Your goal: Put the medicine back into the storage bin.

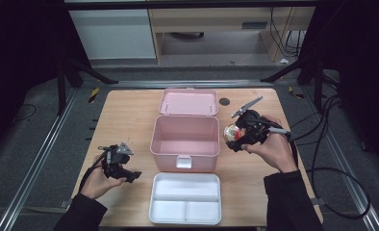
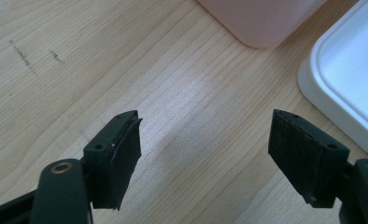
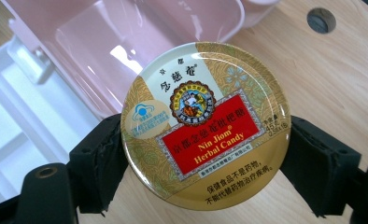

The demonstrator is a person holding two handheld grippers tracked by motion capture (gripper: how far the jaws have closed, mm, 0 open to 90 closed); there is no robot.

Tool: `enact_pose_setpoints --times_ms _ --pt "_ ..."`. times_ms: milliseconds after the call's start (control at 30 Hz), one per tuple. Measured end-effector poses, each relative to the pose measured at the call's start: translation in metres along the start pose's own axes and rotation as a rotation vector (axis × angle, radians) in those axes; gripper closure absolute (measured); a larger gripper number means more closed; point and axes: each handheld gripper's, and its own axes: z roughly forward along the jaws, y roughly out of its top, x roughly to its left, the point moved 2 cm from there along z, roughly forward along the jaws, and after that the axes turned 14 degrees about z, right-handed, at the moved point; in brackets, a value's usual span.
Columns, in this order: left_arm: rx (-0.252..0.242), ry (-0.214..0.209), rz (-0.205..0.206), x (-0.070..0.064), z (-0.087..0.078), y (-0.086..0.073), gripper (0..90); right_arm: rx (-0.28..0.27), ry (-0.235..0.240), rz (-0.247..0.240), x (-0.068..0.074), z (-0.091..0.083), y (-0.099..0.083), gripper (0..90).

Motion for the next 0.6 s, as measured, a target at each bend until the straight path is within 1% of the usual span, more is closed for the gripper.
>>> enact_pose_setpoints --times_ms 67,100,133,167,200,267,300,367,467,600 --pt "0.000 -0.001 -0.001 0.000 0.000 0.000 24.9 0.006 0.008 -0.007 0.003 0.002 0.007 20.4" --pt "0.000 -0.001 -0.003 0.001 0.000 0.000 24.9 0.006 0.015 -0.014 0.005 0.005 0.015 20.4" --pt "0.000 -0.001 -0.003 0.001 0.000 0.000 24.9 0.006 0.015 -0.014 0.005 0.005 0.015 20.4" --pt "-0.001 -0.001 -0.003 0.001 0.000 0.000 25.0 0.007 0.018 -0.020 0.007 0.008 0.022 20.4" --pt "-0.001 -0.001 -0.003 0.001 0.000 0.000 25.0 0.007 0.018 -0.020 0.007 0.008 0.022 20.4" --pt "-0.001 -0.002 -0.002 0.001 0.000 0.000 24.9 0.005 0.027 -0.024 0.009 0.011 0.029 20.5" --pt "-0.002 -0.002 -0.001 0.001 0.000 0.000 25.0 0.003 0.031 -0.031 0.011 0.014 0.036 20.4" --pt "-0.002 -0.003 0.000 0.001 0.000 0.000 24.9 0.009 0.033 -0.028 0.013 0.016 0.039 20.4" --pt "-0.004 -0.005 0.002 0.000 0.000 0.000 24.8 0.012 0.037 -0.048 0.017 0.022 0.050 20.4" --pt "-0.005 -0.003 0.001 0.001 0.000 0.000 24.8 0.024 0.050 -0.061 0.024 0.032 0.061 20.4"
